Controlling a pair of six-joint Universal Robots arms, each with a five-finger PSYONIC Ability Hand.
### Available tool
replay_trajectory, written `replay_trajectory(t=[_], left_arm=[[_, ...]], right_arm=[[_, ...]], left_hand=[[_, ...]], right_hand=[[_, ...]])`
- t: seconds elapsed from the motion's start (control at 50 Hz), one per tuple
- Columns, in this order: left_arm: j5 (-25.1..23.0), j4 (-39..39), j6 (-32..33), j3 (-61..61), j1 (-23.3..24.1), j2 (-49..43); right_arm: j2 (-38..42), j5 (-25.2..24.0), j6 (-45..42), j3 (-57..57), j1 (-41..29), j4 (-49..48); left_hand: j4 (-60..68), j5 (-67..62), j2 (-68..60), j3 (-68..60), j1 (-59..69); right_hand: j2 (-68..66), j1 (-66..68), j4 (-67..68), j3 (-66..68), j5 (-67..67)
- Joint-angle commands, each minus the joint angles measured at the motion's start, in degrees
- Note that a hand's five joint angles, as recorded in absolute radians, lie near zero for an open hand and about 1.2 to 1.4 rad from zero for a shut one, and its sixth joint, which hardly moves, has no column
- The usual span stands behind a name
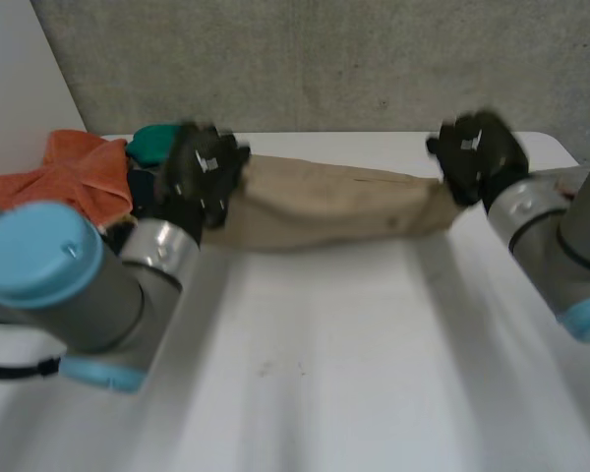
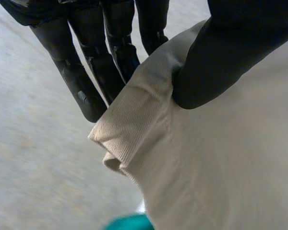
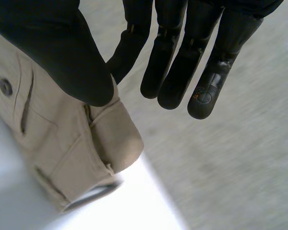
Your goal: Fold the laundry.
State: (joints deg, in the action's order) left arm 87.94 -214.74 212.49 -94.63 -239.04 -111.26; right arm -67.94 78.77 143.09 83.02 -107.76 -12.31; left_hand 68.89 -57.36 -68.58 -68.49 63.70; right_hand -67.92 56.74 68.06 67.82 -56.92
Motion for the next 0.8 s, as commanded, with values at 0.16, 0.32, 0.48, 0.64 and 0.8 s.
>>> replay_trajectory(t=[0.16,0.32,0.48,0.64,0.8], left_arm=[[0.04,25.64,-0.23,-11.10,4.72,9.64],[0.31,44.99,-0.15,-11.54,5.25,16.33],[-0.57,61.18,-0.23,-12.51,7.79,21.52],[-0.40,54.81,-0.06,-9.18,8.24,19.52],[-0.31,48.10,0.73,-5.30,6.13,12.92]], right_arm=[[-5.26,-0.98,-9.65,7.06,0.53,29.68],[-11.59,-0.98,-19.68,14.44,5.00,40.95],[-19.24,-1.16,-25.94,19.02,8.62,44.92],[-19.60,-3.18,-25.94,19.47,8.70,44.13],[-16.80,-6.70,-23.92,18.15,8.00,36.84]], left_hand=[[11.11,-12.64,-11.42,-11.51,16.30],[11.11,-12.64,-11.42,-11.51,16.30],[11.11,-12.64,-11.42,-11.51,16.30],[11.11,-12.64,-11.42,-11.51,16.30],[-0.10,-1.42,-0.20,-0.30,5.08]], right_hand=[[-12.08,23.26,11.94,12.18,-13.08],[-12.08,23.26,11.94,12.18,-13.08],[-12.08,23.26,11.94,12.18,-13.08],[-12.08,23.26,11.94,12.18,-13.08],[-12.08,23.26,11.94,12.18,-13.08]])
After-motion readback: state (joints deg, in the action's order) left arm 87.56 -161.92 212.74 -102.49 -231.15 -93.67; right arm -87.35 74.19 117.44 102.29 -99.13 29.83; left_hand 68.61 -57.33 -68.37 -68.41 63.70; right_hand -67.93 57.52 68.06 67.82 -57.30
